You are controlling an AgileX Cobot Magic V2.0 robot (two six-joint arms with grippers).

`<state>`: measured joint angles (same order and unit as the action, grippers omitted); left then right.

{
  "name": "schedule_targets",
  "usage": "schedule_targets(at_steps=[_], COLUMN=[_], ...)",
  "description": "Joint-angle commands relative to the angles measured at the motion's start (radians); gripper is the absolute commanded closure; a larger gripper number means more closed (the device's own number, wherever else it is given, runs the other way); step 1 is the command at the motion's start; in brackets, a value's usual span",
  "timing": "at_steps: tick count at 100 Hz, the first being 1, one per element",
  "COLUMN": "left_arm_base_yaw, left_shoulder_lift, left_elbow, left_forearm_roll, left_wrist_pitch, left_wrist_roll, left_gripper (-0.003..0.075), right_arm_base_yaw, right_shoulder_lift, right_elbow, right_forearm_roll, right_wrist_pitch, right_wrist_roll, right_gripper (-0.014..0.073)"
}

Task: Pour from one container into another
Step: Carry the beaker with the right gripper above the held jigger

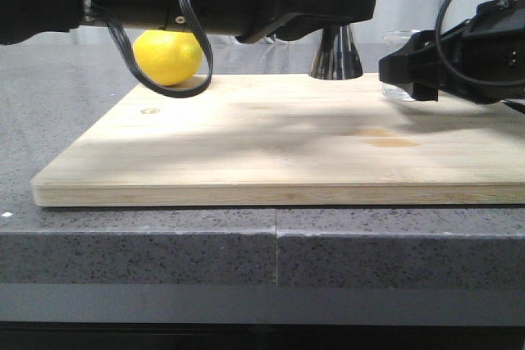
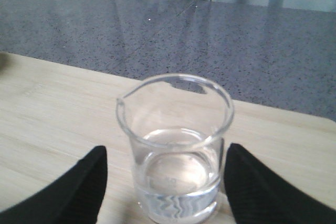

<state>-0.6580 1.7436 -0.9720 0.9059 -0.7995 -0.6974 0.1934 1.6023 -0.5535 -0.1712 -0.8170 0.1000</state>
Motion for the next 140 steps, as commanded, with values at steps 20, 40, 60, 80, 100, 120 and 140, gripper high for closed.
schedule_targets(at_steps=[20, 40, 60, 80, 100, 120, 140], left_arm_base_yaw=[-0.007, -0.007, -0.007, -0.007, -0.007, -0.007, -0.007], left_shoulder_lift=[-0.056, -0.056, -0.056, -0.056, -0.056, -0.056, -0.056], left_elbow=[-0.03, -0.03, -0.03, -0.03, -0.03, -0.03, -0.03], left_forearm_roll=[-0.034, -0.032, -0.032, -0.032, -0.032, -0.032, -0.032], left_wrist_pitch=[-0.078, -0.078, -0.078, -0.078, -0.078, -0.078, -0.078], left_wrist_roll=[-0.013, -0.013, -0.013, -0.013, -0.013, -0.013, -0.013], left_gripper=[0.0741, 0.0741, 0.0741, 0.0741, 0.0741, 0.0741, 0.0741], right_arm_base_yaw=[-0.003, -0.003, -0.003, -0.003, -0.003, -0.003, -0.013], right_shoulder_lift=[0.005, 0.028, 0.028, 0.028, 0.028, 0.007, -0.072], right_elbow=[-0.069, -0.081, -0.081, -0.081, -0.081, -0.081, -0.081], right_forearm_roll=[-0.007, -0.008, -0.008, -0.008, -0.008, -0.008, -0.008], right_wrist_pitch=[-0.091, -0.085, -0.085, -0.085, -0.085, -0.066, 0.001], right_wrist_roll=[-0.009, -0.009, -0.009, -0.009, -0.009, -0.009, -0.011], right_gripper=[0.0159, 0.0165, 0.0205, 0.0291, 0.0333, 0.0333, 0.0333])
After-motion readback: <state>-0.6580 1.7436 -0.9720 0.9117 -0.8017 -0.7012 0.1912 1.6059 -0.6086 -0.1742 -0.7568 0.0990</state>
